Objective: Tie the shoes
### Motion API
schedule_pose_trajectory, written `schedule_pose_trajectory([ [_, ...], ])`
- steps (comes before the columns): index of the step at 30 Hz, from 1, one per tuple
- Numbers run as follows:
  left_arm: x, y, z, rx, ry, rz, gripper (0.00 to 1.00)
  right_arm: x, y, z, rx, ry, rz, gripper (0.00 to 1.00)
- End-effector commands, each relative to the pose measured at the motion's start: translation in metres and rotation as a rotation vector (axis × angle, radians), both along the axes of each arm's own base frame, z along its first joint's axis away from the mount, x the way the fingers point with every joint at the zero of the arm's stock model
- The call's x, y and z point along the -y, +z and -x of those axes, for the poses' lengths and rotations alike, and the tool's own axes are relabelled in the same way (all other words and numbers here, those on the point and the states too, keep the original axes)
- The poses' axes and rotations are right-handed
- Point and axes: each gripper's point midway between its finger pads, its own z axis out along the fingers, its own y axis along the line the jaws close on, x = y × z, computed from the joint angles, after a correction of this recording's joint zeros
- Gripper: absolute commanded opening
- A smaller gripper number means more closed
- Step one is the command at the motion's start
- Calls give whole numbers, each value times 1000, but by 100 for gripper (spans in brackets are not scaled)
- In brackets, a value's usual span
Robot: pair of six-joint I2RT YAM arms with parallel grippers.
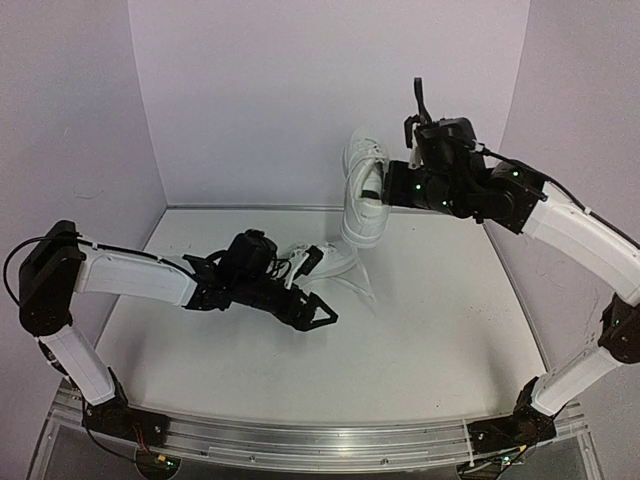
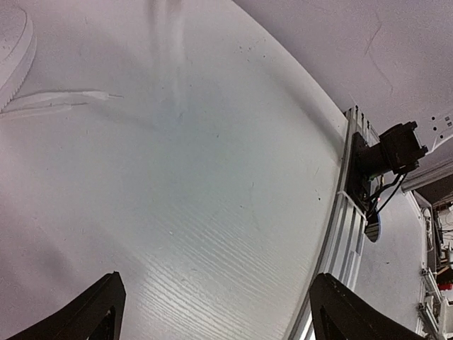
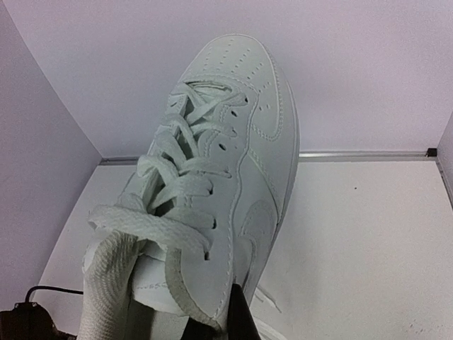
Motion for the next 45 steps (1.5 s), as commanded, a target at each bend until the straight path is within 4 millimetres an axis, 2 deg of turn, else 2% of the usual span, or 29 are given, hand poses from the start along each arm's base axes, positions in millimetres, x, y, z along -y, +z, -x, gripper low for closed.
schedule_pose_trajectory([
  [1,-6,52,-25,205,139,177,94,-17,42,2,62,54,-170,0],
  [4,-29,62,-43,316,291,200,96,-25,44,5,56,92,-200,0],
  [8,-49,69,-64,478,405,147,97,-36,45,7,46,144,-231,0],
  [15,-61,89,-82,723,419,142,97,-54,48,12,30,211,-263,0],
  [18,-50,90,-86,735,363,157,97,-56,54,15,34,227,-281,0],
  [22,-19,77,-78,696,210,197,90,-56,61,18,43,237,-296,0],
  [24,-9,71,-73,688,158,225,87,-56,64,19,47,240,-299,0],
  [30,4,66,-53,686,33,313,87,-53,70,23,56,249,-311,0],
  [34,8,62,-58,689,41,312,85,-53,76,26,61,263,-324,0],
  [35,9,61,-60,689,47,309,83,-53,77,27,62,267,-328,0],
  [39,13,51,-73,687,84,282,58,-52,85,30,72,277,-344,0],
  [45,16,48,-79,675,105,284,16,-46,94,34,87,274,-362,0],
])
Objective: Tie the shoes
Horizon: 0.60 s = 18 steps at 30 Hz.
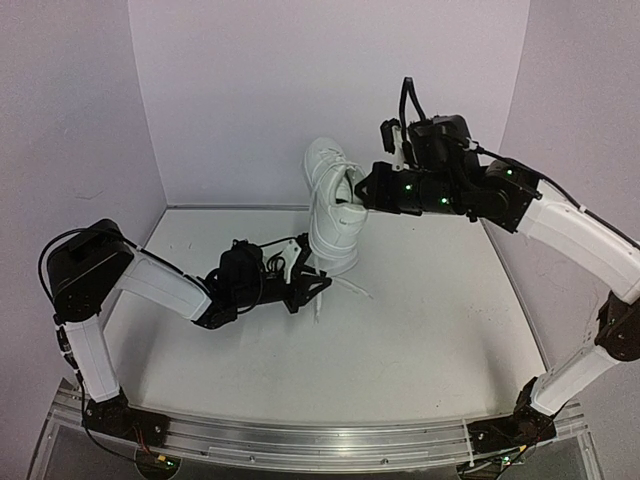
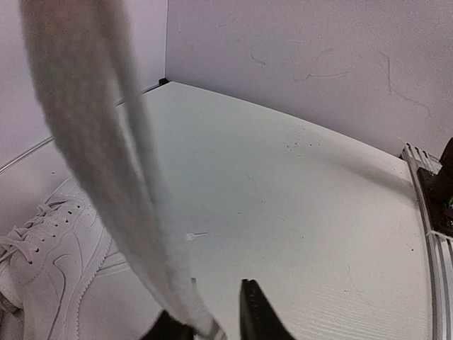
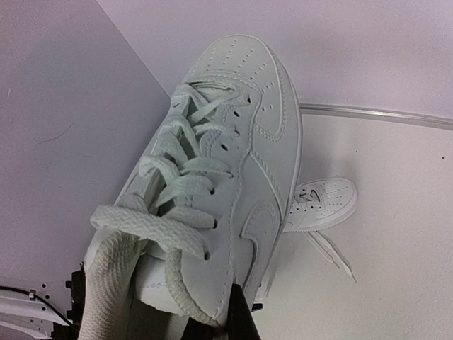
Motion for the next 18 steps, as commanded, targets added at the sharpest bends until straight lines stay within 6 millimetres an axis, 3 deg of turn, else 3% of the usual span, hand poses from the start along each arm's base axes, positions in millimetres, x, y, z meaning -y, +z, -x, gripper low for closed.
schedule_pose_trajectory([
  [1,7,32,-11,52,24,88,10,13,106,11,186,-10,-261,0],
  [3,5,33,-12,48,34,87,1,18,108,12,190,-20,-265,0],
  [7,-3,47,-4,56,30,95,0,29,102,13,192,-59,-254,0],
  [9,-10,59,4,56,19,98,0,36,89,11,180,-91,-230,0],
  [12,-22,71,20,23,-3,65,0,43,48,10,120,-127,-179,0],
  [15,-39,91,37,-8,-12,54,0,38,-10,11,15,-134,-139,0],
  [18,-52,94,48,-66,-8,26,0,34,-68,17,-75,-137,-130,0],
])
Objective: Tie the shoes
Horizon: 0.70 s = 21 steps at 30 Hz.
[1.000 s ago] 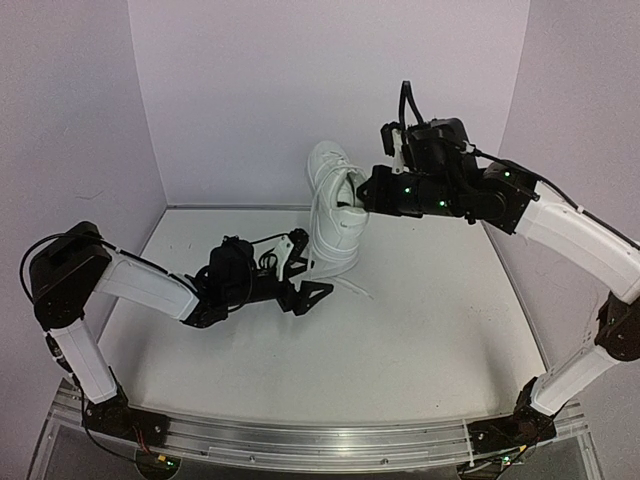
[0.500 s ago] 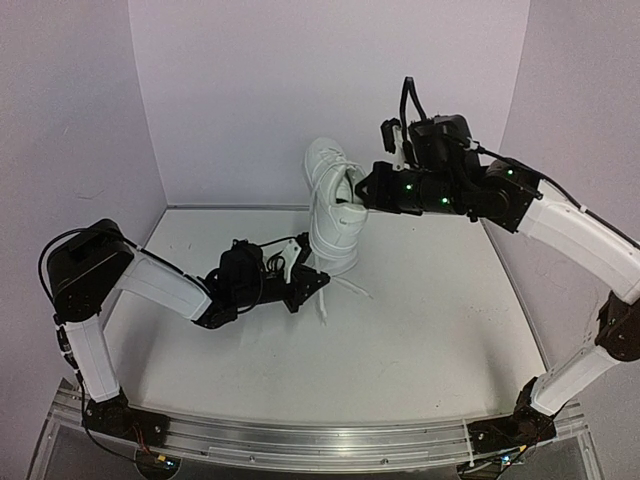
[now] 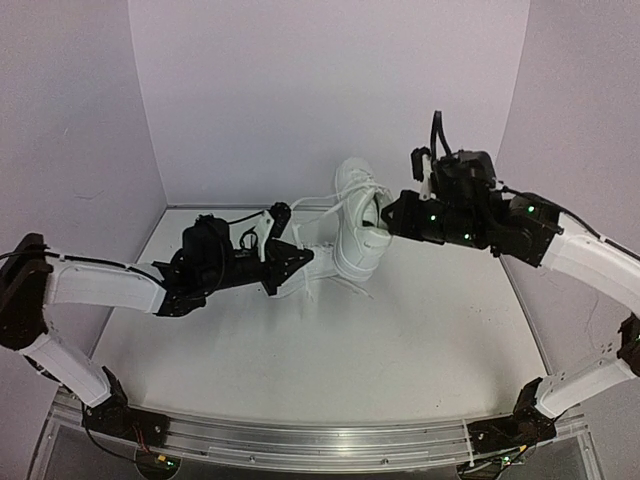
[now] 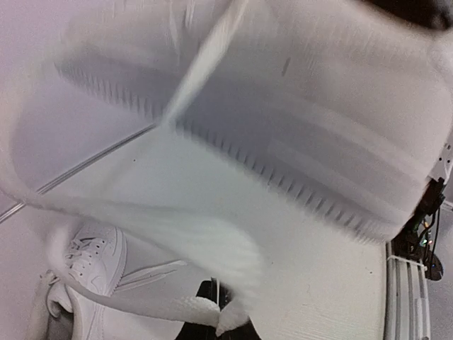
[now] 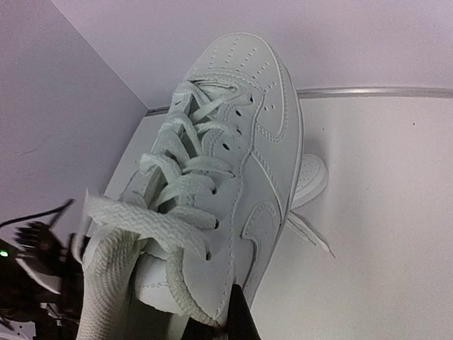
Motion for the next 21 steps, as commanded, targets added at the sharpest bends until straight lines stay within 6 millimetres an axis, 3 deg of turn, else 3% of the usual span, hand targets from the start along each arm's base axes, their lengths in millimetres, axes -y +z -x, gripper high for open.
schedule_pose_trajectory([
  [1,-21,3,22,-113,-13,-50,0,-11,-43,2,-56,-44,-132,0],
  [4,-31,-7,33,-191,-13,-64,0,-25,-78,14,-99,-42,-188,0],
  [7,-36,-17,42,-274,-27,-86,0,-41,-119,25,-126,-67,-138,0],
  [10,-41,-28,44,-330,-10,-128,0,-59,-144,31,-127,-75,-102,0],
  [14,-45,-47,42,-383,20,-204,0,-70,-167,31,-146,-104,-69,0],
  [21,-67,-75,33,-461,121,-330,0,-70,-186,44,-216,-101,-86,3],
])
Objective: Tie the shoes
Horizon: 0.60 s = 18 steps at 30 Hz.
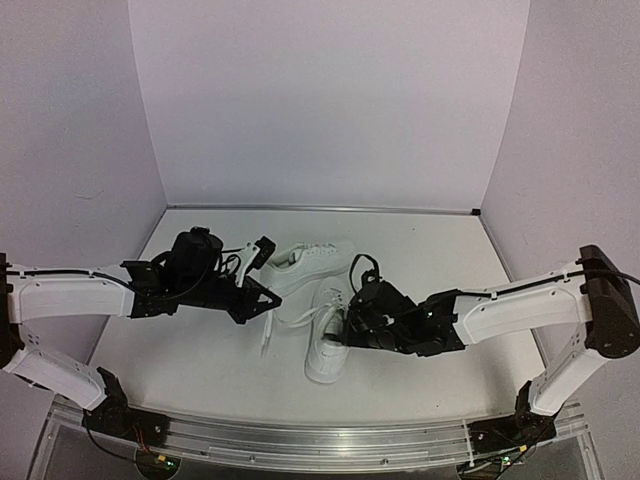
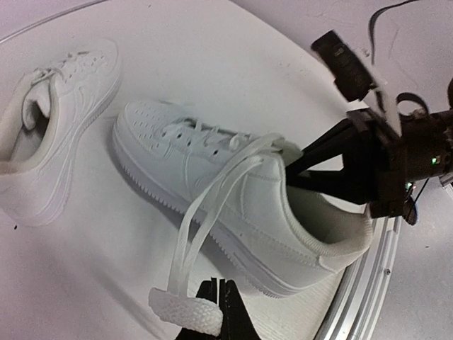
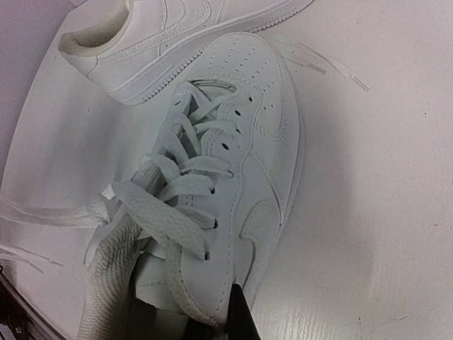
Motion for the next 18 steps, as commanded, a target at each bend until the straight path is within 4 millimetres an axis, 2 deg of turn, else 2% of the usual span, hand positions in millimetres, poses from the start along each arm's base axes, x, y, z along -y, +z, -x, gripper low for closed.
schedule_pose_trajectory([
  [1,-17,-10,-13,-49,89,-95,0,-20,42,-12,66,-71,-198,6],
  [4,-30,-26,-20,-90,149,-164,0,-25,34,-3,29,-21,-199,15],
  [7,-41,-44,-24,-143,191,-232,0,-29,35,2,16,25,-201,28],
  [13,-65,-66,-26,-210,273,-329,3,-14,55,7,47,40,-209,49],
  [15,-74,-72,-27,-227,302,-356,5,-7,65,8,67,36,-220,62],
  [18,-87,-78,-28,-241,345,-406,7,4,79,10,103,43,-216,73],
])
